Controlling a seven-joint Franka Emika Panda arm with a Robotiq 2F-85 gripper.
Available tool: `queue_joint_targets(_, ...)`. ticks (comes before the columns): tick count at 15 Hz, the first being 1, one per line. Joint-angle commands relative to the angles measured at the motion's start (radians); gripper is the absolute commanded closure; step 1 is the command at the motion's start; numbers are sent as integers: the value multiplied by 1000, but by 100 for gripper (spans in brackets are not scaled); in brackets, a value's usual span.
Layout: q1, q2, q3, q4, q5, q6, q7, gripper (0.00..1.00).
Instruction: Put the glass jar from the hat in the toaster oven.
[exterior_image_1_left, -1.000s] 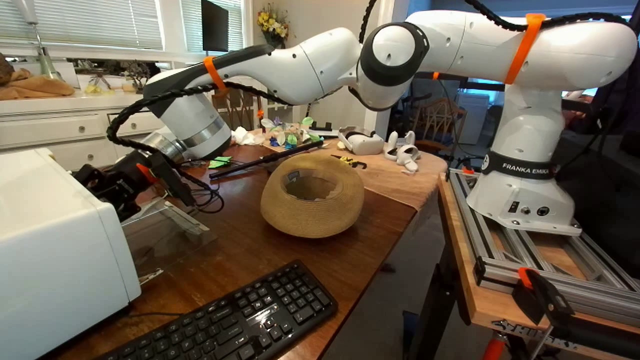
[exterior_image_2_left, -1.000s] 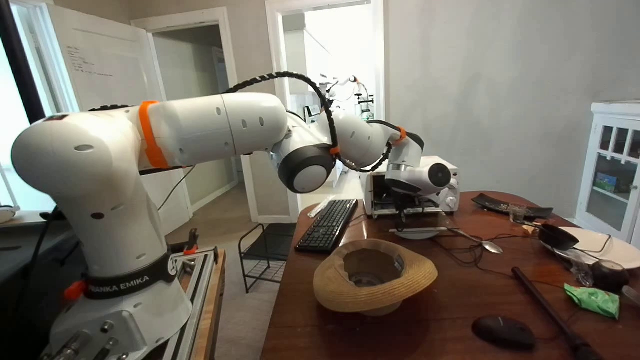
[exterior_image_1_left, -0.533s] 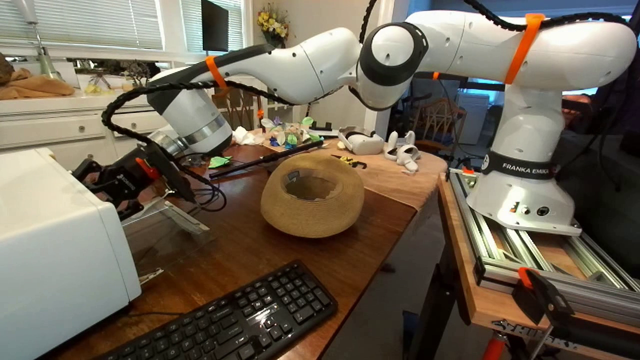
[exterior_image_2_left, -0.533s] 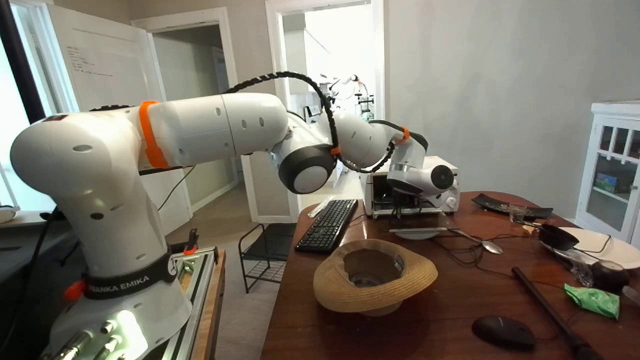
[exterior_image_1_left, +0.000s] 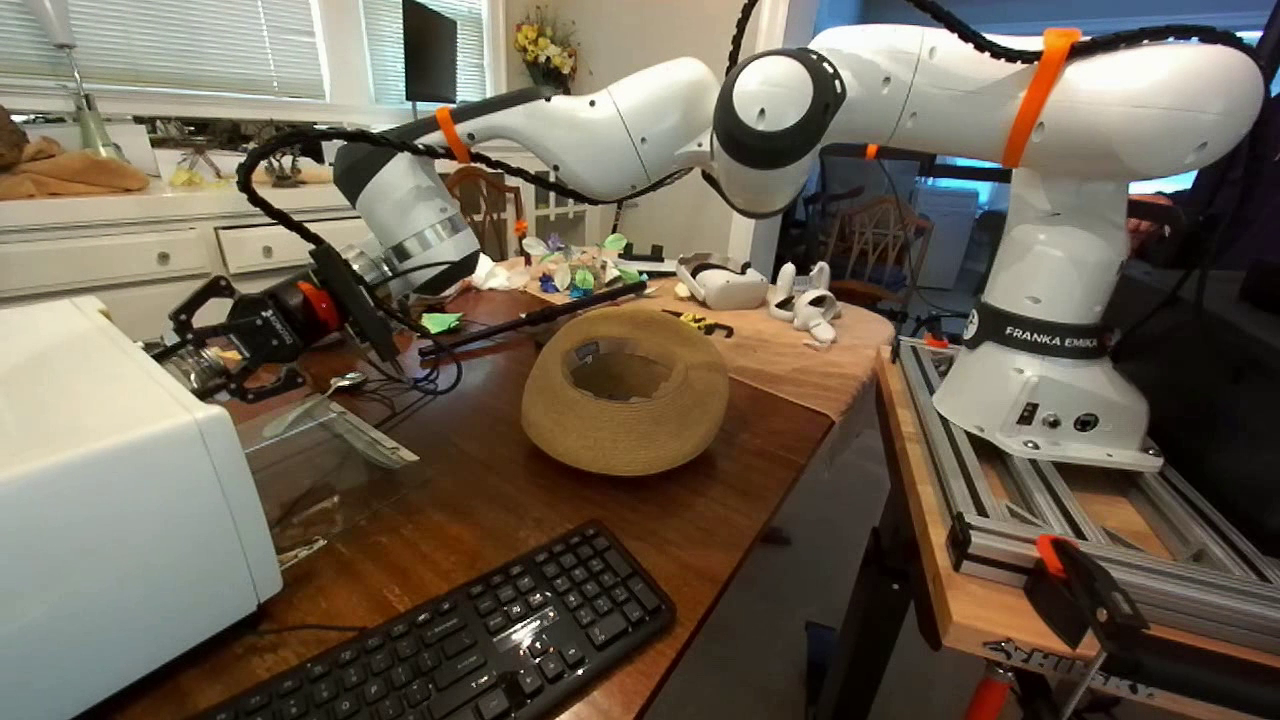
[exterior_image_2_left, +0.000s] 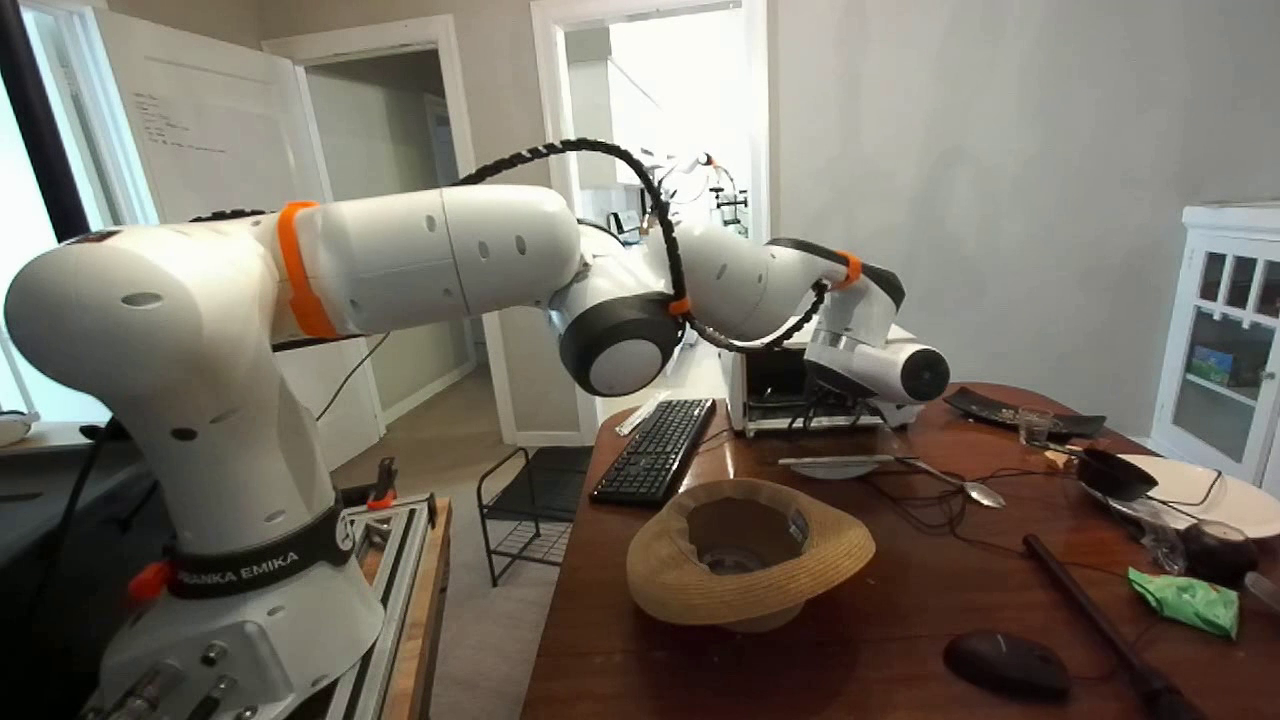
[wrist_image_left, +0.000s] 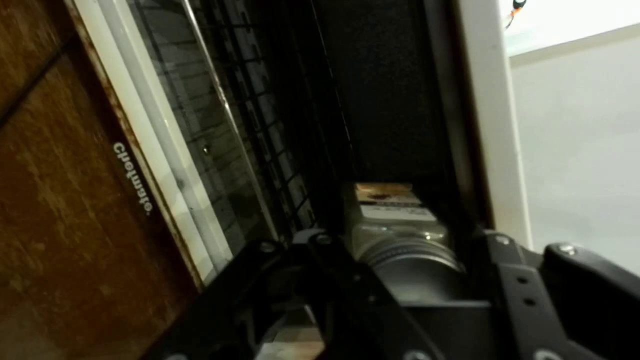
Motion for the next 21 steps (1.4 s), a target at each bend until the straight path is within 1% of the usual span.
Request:
queue_joint_targets(1, 1, 12, -42, 21, 39, -65, 43, 76)
queue_joint_targets(2, -6, 0, -16, 0, 14, -19, 14, 51)
queue_joint_targets(3, 10, 3, -59, 17, 47, -44, 24, 51)
queue_joint_targets(4, 9, 1, -62, 13, 48, -49, 27, 51)
queue_joint_targets(21, 10, 1, -63, 13, 48, -51, 31, 51)
